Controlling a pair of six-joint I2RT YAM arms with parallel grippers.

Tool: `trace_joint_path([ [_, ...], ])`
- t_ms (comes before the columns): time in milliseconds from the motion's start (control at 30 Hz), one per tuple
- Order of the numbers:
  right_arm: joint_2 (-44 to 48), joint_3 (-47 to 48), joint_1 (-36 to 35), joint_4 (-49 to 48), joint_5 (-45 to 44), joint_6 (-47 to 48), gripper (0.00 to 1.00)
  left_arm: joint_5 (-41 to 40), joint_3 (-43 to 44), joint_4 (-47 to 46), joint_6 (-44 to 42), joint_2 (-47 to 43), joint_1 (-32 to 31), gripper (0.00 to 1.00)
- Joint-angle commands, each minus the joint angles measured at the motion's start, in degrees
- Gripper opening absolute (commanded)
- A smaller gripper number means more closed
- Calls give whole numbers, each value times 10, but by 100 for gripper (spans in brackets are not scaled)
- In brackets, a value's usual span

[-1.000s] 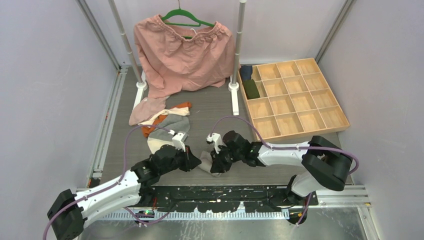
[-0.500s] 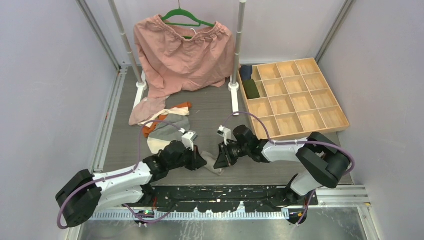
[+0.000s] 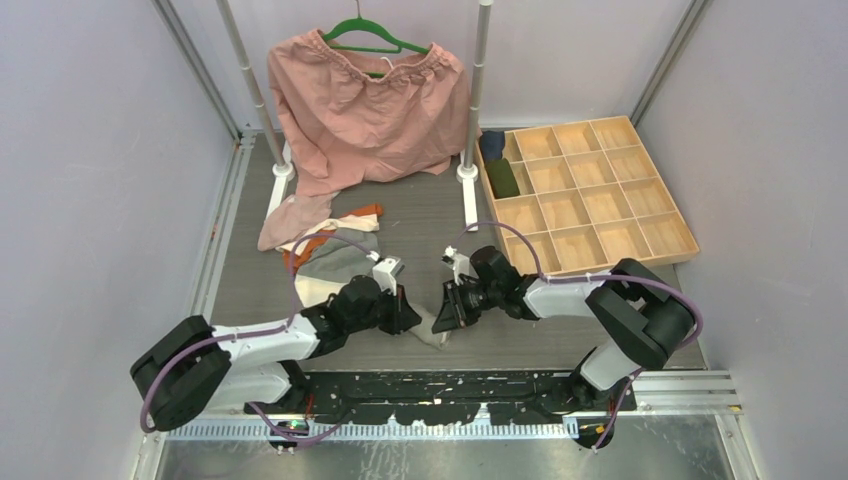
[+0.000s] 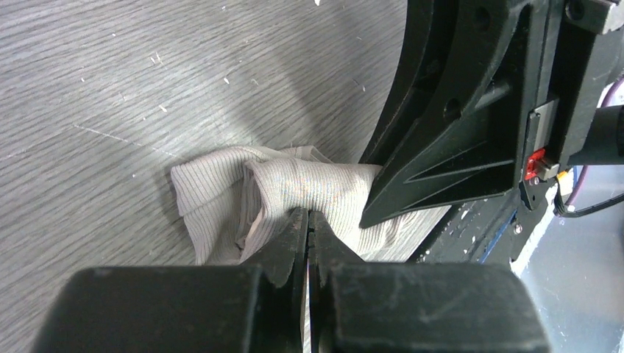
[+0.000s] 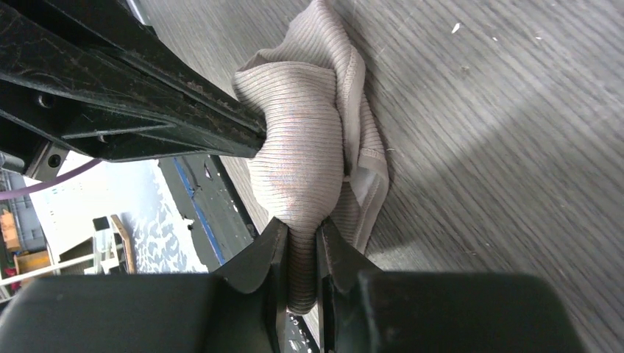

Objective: Roll the underwear
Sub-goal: Roll the underwear to the center of the board.

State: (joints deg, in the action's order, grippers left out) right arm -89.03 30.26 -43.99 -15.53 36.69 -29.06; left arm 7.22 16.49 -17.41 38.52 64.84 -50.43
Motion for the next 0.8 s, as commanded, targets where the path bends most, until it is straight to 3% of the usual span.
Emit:
trace_joint_path([
  [0,3,12,0,66,-50,22,12,-13,19,-50,-6,49,1,1],
  [333,93,37,-1,178,-115,45,55,-12,-6,-102,8,112,1,1],
  [567,171,70,-1,276,-235,96,61,-12,-4,-96,4,117,1,1],
  [700,160,123,-1,317,-311,93,61,-12,-4,-93,3,118,1,1],
  [767,145,139,2,327,-289,107,66,-13,-3,-91,2,119,1,1],
])
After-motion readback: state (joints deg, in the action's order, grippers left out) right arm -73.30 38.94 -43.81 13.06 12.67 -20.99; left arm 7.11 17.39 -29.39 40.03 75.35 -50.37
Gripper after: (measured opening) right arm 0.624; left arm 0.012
